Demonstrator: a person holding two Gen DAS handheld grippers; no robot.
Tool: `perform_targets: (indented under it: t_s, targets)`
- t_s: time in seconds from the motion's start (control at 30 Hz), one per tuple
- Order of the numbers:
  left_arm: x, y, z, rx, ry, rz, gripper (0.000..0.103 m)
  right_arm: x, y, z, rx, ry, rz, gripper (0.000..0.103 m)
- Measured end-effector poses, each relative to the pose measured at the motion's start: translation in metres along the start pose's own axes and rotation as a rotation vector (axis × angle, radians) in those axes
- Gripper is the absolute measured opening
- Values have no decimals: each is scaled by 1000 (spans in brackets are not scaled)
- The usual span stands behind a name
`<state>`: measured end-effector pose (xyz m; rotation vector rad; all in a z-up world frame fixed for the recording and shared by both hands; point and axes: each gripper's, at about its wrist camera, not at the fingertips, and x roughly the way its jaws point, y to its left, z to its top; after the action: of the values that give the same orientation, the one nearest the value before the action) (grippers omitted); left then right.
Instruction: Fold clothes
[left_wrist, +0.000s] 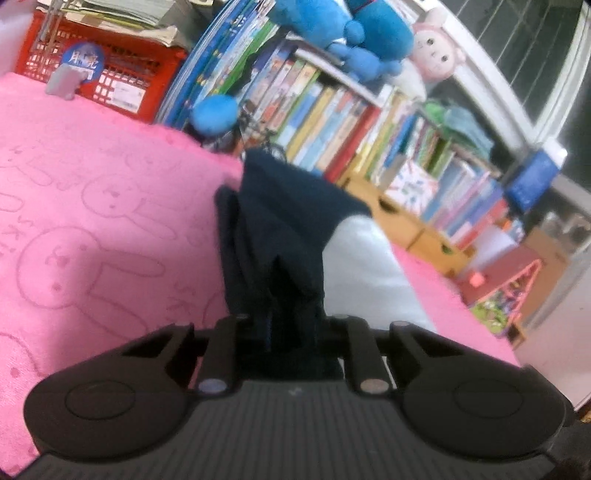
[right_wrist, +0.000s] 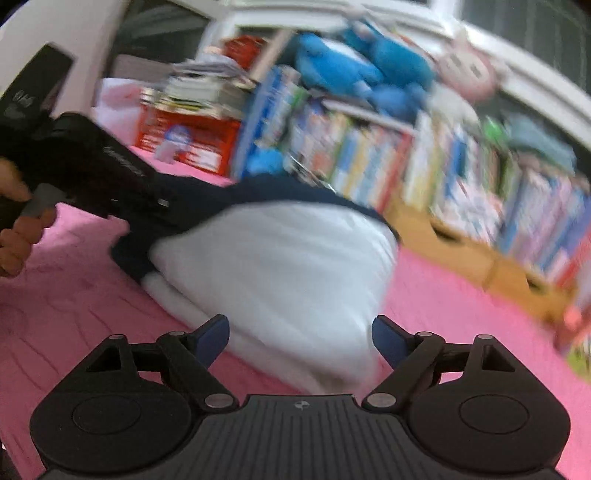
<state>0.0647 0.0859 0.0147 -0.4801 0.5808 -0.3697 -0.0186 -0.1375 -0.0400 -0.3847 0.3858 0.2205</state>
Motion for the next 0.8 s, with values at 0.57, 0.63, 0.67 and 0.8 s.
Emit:
perform_targets:
  t_s: [0.57, 0.63, 0.67, 0.8]
  targets:
    - [-34, 19, 6, -9, -83, -113, 15, 54, 79, 52, -115, -97, 18, 36]
    - [-41, 16, 8, 33, -123, -61, 14, 59, 83, 53, -148, -93, -33, 16]
    - [-44, 15, 10, 58, -143, -29, 14, 61, 85, 53, -165, -90, -45, 12]
    - [-54, 11, 16, 154, -203, 66, 14, 52, 93, 52, -239, -89, -21, 8]
